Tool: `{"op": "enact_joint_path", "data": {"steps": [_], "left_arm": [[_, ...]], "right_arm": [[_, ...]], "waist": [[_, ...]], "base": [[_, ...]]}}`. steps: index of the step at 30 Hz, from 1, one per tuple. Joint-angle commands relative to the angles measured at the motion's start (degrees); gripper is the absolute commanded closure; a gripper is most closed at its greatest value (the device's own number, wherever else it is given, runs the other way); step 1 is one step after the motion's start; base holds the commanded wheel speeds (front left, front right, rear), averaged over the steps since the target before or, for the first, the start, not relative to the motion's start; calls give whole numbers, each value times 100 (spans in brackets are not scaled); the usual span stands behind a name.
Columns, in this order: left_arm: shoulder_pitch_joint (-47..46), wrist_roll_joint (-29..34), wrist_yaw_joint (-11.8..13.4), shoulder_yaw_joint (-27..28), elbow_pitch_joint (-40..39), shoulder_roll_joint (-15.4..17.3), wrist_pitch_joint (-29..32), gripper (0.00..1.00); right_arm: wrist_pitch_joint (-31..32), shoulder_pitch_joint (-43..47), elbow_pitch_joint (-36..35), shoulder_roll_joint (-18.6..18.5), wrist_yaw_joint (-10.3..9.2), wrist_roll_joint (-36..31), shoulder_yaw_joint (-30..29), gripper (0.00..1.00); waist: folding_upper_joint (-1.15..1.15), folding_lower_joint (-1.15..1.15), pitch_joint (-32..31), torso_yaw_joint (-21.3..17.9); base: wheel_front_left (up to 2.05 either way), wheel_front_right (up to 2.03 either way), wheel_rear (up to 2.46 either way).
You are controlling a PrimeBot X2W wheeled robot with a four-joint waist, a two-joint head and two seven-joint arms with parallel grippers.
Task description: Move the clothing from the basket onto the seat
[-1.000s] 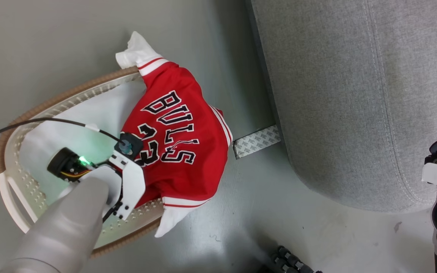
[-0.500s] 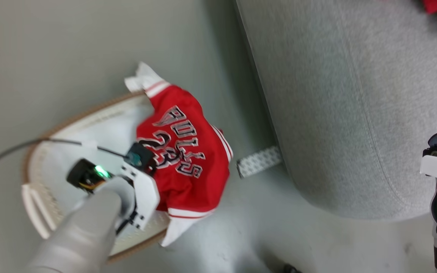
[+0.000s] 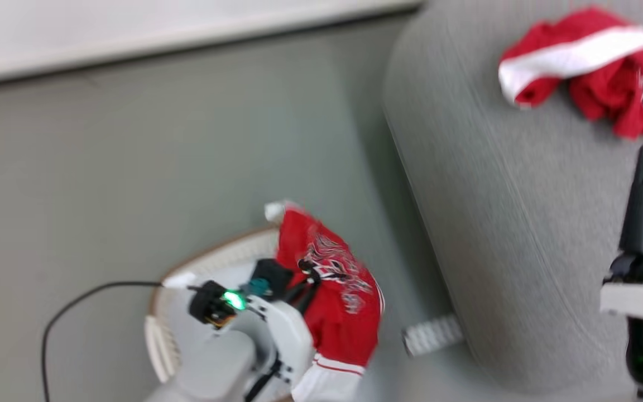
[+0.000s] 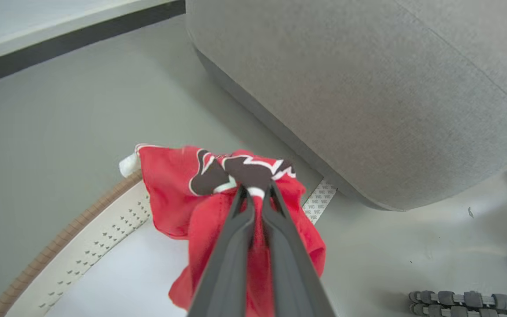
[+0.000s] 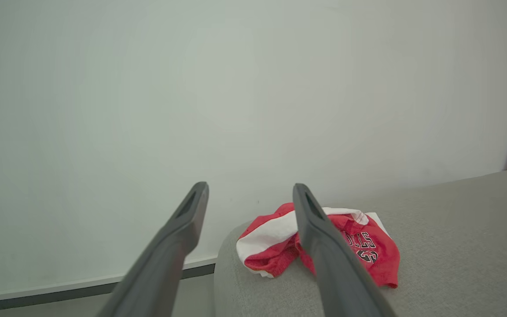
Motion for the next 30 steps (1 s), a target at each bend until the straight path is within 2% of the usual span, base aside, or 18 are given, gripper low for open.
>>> {"op": "enact_joint_path", "data": {"steps": [1,12,19,30], "left_arm": [[111,-75,13,-24,-152,-56,-32,100],[622,42,93,593,-1958,82,-45,100],[326,65,221,759,-2596,218,5,100],[0,-87,515,1081,-3371,524,292,100]], "right_arm": [[5,150,53,-99,-13,33,34,0],[5,811,385,-395,-13,234,328,0],[5,1092,383,-305,-13,591,625,0],[5,1286,507,-203,-13,615,1152,0]], "waist": [[0,1,-849,552],[0,1,-2131,1131],[0,1,-2387,1406],[0,1,-2476,1606]], "base": [[0,0,0],[0,0,0],[0,0,0],[0,0,0]]}}
